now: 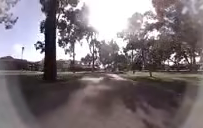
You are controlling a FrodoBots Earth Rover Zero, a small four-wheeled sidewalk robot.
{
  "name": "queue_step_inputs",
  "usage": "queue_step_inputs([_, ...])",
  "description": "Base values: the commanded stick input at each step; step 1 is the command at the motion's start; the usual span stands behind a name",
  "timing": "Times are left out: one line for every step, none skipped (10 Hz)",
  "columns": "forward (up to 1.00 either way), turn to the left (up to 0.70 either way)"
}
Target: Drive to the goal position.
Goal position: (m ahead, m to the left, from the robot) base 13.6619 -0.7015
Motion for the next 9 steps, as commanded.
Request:
queue_step_inputs([1.0, 0.0])
queue_step_inputs([1.0, 0.0])
queue_step_inputs([1.0, 0.0])
queue_step_inputs([1.0, 0.0])
queue_step_inputs([1.0, 0.0])
queue_step_inputs([1.0, 0.0])
queue_step_inputs([1.0, 0.0])
queue_step_inputs([1.0, 0.0])
queue_step_inputs([1.0, 0.0])
